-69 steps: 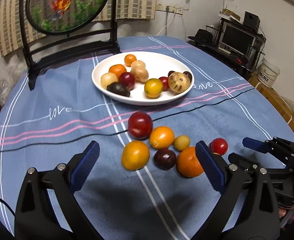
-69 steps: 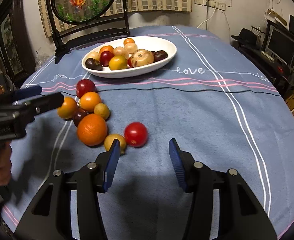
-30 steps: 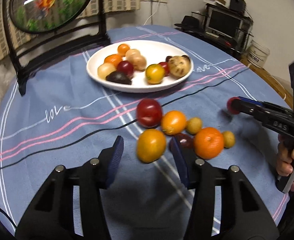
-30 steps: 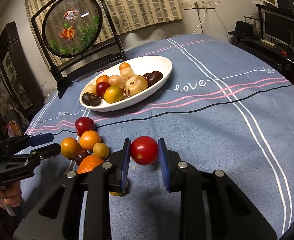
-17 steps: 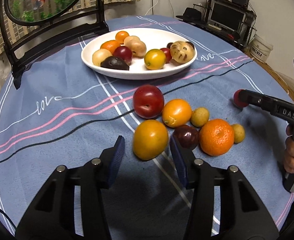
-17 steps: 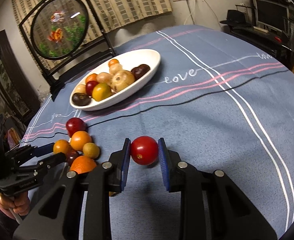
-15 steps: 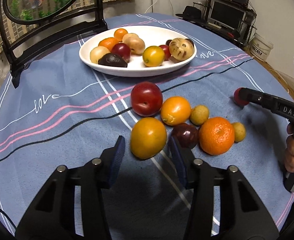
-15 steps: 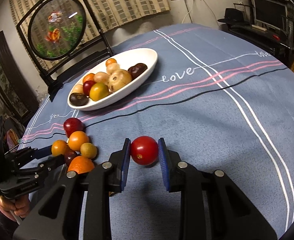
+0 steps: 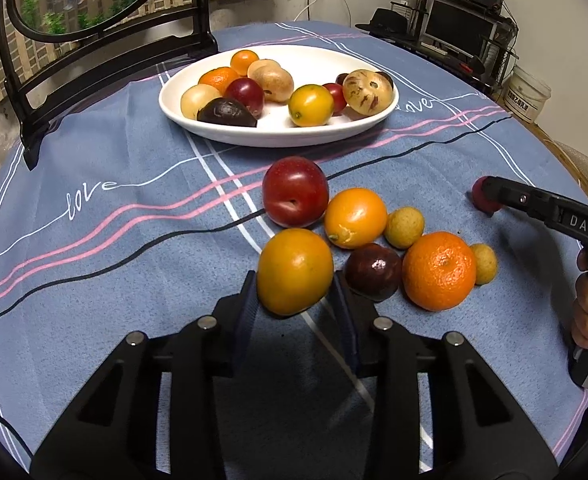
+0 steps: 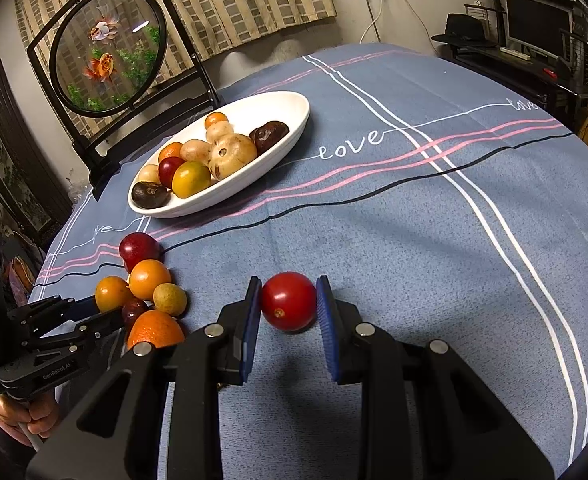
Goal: Organize fruits
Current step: 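Grasp the red tomato-like fruit with the right tool while the left tool grasps a yellow-orange fruit, then carry both fruits to the white plate and release them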
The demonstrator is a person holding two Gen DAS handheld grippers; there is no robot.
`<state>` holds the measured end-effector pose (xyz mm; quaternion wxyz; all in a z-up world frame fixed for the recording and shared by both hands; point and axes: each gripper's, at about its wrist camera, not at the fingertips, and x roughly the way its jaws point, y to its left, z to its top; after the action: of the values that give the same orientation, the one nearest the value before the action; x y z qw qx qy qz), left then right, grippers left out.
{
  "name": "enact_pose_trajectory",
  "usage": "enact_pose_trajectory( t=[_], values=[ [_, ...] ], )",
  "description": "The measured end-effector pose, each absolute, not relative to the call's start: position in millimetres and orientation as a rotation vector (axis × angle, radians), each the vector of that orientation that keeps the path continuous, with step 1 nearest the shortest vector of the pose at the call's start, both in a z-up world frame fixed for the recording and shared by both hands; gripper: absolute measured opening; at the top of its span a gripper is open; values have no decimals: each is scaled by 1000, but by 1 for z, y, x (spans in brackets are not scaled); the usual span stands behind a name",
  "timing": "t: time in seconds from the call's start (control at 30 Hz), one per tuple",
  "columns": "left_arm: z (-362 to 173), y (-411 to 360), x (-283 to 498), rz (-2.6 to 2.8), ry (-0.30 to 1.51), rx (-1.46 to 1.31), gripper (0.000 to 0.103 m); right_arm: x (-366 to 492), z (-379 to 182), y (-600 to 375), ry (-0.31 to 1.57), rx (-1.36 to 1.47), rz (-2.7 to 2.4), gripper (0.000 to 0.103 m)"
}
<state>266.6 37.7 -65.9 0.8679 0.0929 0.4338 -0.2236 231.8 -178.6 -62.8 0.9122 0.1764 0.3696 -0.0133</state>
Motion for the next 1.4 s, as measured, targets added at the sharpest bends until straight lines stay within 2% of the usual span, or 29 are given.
enact_pose_trajectory(
  t=[0.43,0.63,1.0,1.37,1.4],
  values=[
    [-53,39,263,-448,874,166,37,232,-60,-176,756,335,-37,28],
    [-30,41,267,-436,827,142,37,241,-43,-178,723,264,-55,28],
    [6,10,347,-395,769,33,37,321,4,-163,574,168,23,28],
    [-20,-10,407,-352,827,34,38,394,-20,-159,650,133,78,30],
    [-20,-10,408,-348,824,35,42,395,-19,-159,646,122,77,32]
  ],
)
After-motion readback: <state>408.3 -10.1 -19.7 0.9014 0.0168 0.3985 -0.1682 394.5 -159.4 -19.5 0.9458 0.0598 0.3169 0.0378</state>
